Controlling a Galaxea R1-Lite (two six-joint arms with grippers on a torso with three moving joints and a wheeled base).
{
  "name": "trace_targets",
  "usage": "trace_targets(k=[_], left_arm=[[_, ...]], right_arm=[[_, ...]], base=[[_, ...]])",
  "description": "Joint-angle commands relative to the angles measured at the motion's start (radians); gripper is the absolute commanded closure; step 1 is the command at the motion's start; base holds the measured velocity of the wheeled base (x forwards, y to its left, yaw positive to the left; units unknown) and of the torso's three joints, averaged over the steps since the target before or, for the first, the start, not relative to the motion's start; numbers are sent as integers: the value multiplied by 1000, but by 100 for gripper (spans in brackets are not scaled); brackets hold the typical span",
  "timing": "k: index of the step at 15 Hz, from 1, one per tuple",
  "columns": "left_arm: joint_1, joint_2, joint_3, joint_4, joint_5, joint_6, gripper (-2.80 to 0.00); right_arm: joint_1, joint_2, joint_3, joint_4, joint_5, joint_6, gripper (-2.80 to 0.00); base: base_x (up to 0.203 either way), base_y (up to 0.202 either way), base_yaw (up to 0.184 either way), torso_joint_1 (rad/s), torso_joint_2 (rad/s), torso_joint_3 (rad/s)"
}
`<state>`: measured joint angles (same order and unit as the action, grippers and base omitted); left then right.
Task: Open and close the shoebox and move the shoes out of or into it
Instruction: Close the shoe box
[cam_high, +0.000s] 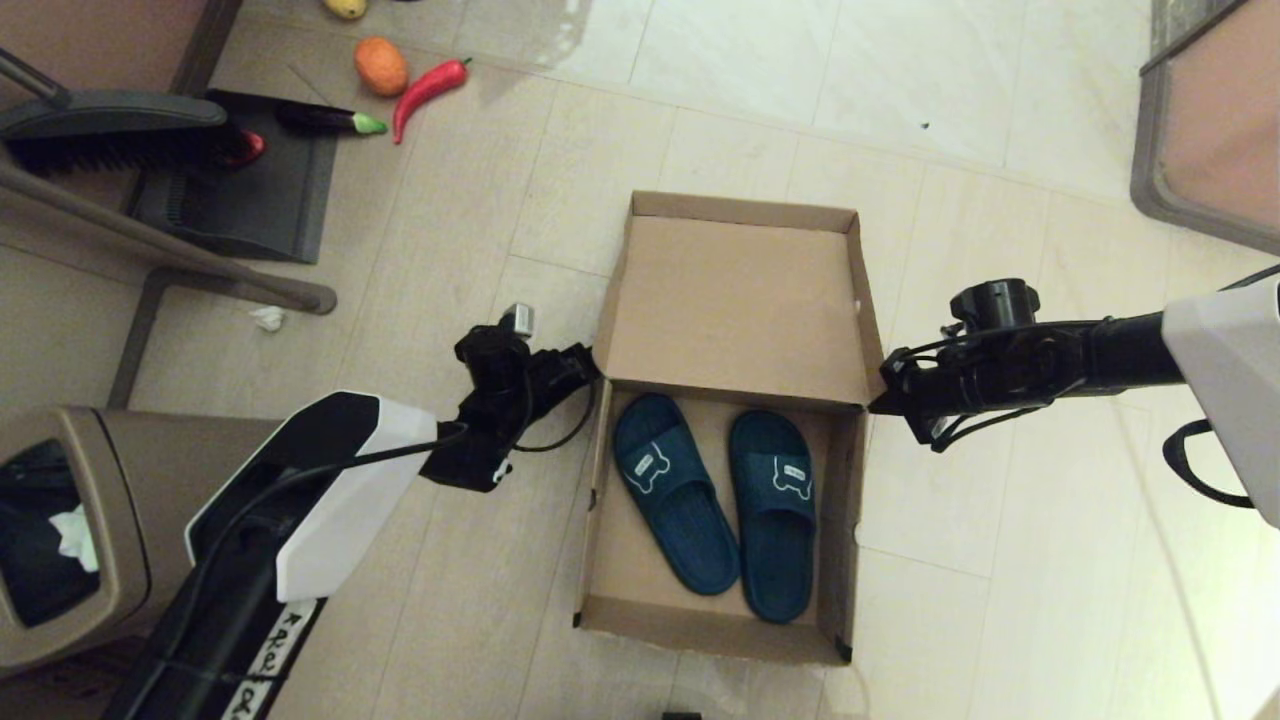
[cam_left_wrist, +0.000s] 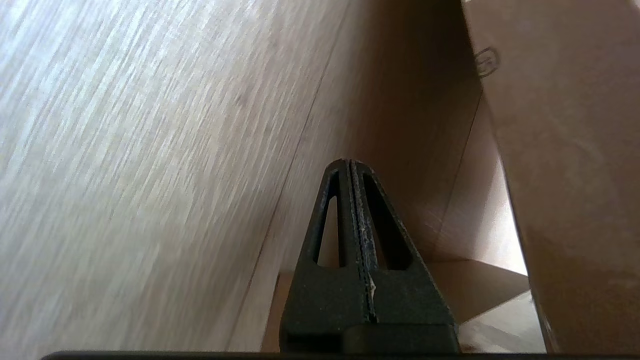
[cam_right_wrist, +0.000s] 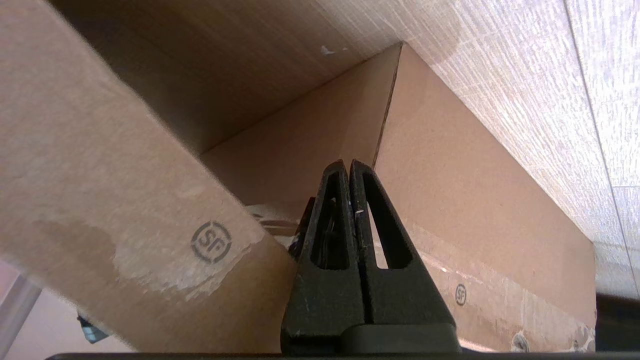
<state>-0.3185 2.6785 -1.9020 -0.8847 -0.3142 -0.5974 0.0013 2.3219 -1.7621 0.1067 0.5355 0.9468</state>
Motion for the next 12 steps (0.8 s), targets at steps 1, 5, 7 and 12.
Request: trace_targets(k=[1,5,7,12], left_arm=[[-1,-27,49,-7,-7,-29,0],[-9,-42,132,-94,-31,-90,0],[-11,-31,132,-144,-33,-182,0],[-10,20,136,-322,-136,-296,0]], right_arm=[[0,10,-3,1,3,6,0],[0,24,-26,1,3,6,0],[0,24,-28,4,3,6,0],[0,24,-31,7,3,6,0]], base=[[0,0,0,0,0,0],[0,0,0,0,0,0],[0,0,0,0,0,0],[0,0,0,0,0,0]])
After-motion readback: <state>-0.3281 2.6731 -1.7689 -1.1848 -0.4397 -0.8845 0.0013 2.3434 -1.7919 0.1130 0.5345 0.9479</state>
